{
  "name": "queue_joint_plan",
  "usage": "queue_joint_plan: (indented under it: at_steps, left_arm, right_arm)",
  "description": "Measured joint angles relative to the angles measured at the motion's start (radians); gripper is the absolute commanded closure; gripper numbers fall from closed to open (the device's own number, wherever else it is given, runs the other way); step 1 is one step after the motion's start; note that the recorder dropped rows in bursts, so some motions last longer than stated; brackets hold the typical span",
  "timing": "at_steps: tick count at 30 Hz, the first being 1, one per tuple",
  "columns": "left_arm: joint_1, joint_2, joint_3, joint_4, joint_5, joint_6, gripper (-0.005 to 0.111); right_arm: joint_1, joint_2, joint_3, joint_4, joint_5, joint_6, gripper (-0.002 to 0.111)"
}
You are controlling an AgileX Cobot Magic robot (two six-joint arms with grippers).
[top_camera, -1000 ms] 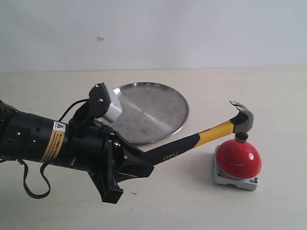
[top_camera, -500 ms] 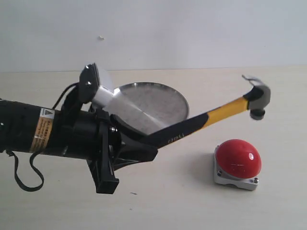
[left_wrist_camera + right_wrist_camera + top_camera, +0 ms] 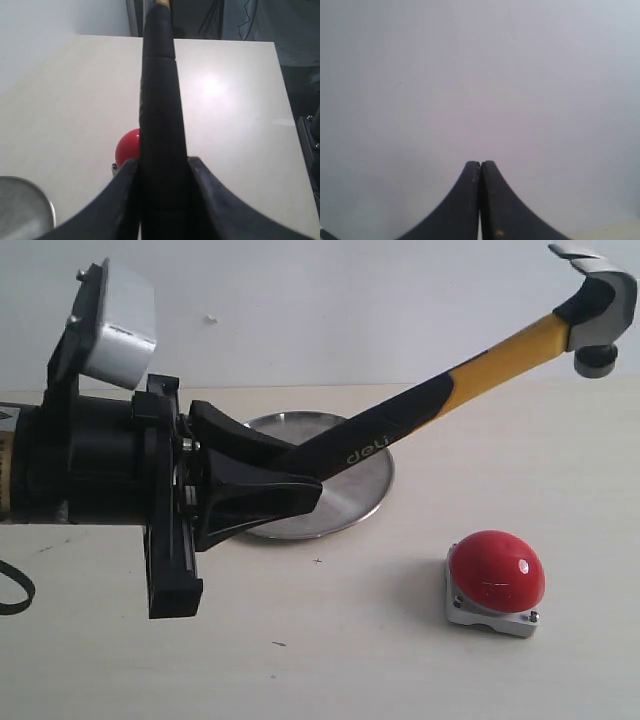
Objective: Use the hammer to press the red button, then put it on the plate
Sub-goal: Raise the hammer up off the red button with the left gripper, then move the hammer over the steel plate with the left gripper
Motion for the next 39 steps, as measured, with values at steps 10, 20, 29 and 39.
queue_joint_plan:
  at_steps: [10, 20, 29, 39]
  left_arm:
    - [0.000, 0.269, 0.000, -0.004, 0.016, -0.018, 0.107]
    - [0.004, 0.465, -0.001, -0.053, 0.036, -0.026, 0.107]
    - [0.002, 0.208, -0.001, -0.021, 0.003, -0.005, 0.107]
    - [0.002, -0.023, -0.001, -0.017, 0.001, -0.050, 0.107]
  right_arm:
    - [0.000, -0.002, 0.000, 0.000, 0.000, 0.000, 0.108]
    - [0.000, -0.002, 0.000, 0.000, 0.000, 0.000, 0.108]
    - [0.000, -0.002, 0.000, 0.000, 0.000, 0.000, 0.108]
    - [0.000, -0.002, 0.000, 0.000, 0.000, 0.000, 0.108]
